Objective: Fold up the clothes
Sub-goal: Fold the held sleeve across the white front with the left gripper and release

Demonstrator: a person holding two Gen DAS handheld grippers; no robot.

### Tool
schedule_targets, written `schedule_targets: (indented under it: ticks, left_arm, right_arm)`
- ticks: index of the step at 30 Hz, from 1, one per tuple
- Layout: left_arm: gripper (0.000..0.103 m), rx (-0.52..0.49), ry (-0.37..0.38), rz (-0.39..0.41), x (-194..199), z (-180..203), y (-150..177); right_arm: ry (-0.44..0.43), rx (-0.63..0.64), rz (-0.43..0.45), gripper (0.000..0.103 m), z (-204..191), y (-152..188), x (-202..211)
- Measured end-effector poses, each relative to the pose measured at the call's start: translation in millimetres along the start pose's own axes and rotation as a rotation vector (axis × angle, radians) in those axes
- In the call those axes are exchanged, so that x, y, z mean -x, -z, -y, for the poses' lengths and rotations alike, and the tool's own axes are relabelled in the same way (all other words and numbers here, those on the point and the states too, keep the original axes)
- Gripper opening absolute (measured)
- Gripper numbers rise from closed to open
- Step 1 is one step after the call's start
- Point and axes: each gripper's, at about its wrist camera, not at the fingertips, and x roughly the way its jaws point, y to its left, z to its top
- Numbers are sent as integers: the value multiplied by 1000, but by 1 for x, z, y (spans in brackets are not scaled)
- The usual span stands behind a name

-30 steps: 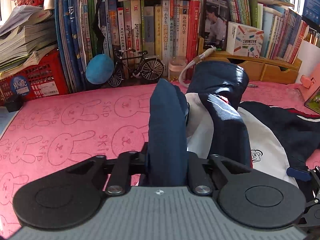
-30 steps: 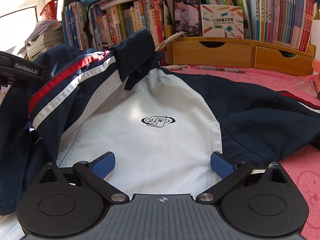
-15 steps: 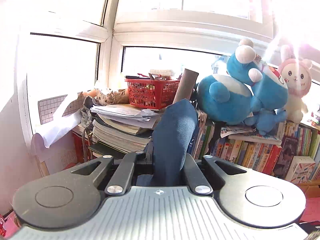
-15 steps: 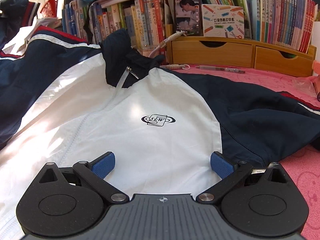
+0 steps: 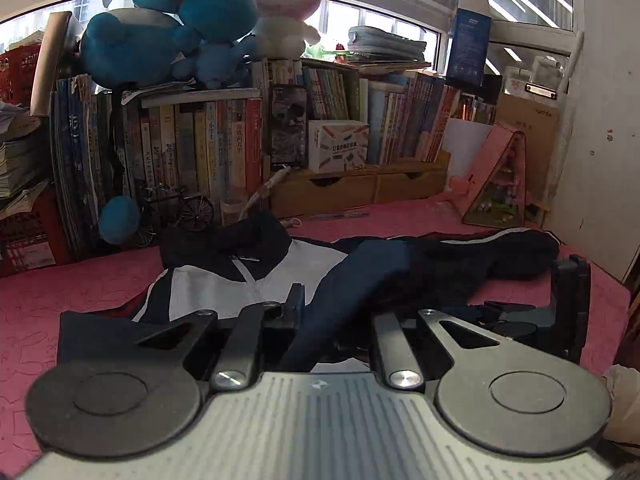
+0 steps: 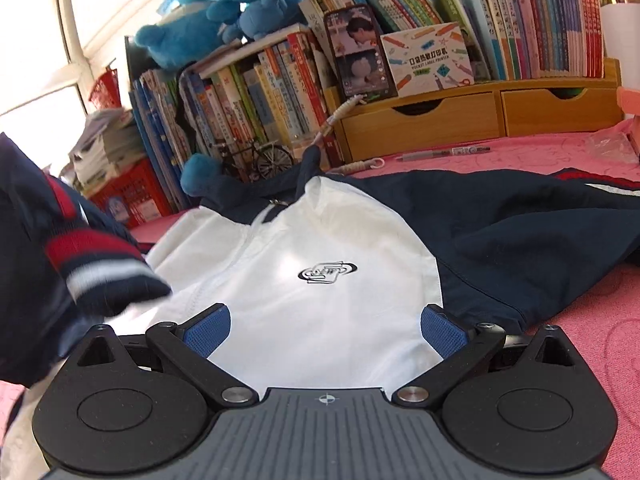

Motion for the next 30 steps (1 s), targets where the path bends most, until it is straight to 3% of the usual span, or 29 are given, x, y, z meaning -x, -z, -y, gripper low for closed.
schedule_targets:
  ticks: [2, 10, 12, 15, 16, 17, 18, 20, 21, 25, 27, 30]
  left_arm:
    - [14, 15, 31, -24, -6, 1, 3]
    - [13, 173, 162, 1, 7, -23, -9]
    - [13, 181, 191, -6, 7, -23, -8]
    - [17, 155, 204, -26, 7, -16, -4]
    - [25, 134, 182, -33, 7, -12, -3]
    - [38, 118, 161, -37, 8, -10, -1]
    - [48, 101, 144, -32, 12, -8, 3]
    - [96, 69, 107, -6, 24, -5, 12]
    - [100, 54, 85, 16, 31, -5, 17]
    - [103, -87, -77, 35, 57, 12, 44]
    - [103, -219, -187, 13, 57, 32, 65]
    - [103, -505, -444, -34, 31, 66, 104]
  right_arm:
    - [-132, 5, 41, 103, 0, -4, 15]
    - [-388, 256, -47, 103, -42, 1, 30]
    - [-353, 347, -27, 103, -58, 8, 29]
    - [-182, 429, -28, 97, -77, 11, 11]
    - [-166, 401, -59, 72, -75, 8, 7]
    - [-155, 366, -92, 39, -73, 5, 3]
    - [-145, 331, -126, 25, -71, 2, -1]
    - [-134, 254, -169, 21, -63, -5, -5]
    - [-137, 210, -175, 21, -56, -9, -4]
    - [-228, -149, -188, 21, -6, -34, 1]
    - [-300, -312, -182, 21, 15, -43, 8]
    - [-429, -457, -181, 21, 26, -53, 14]
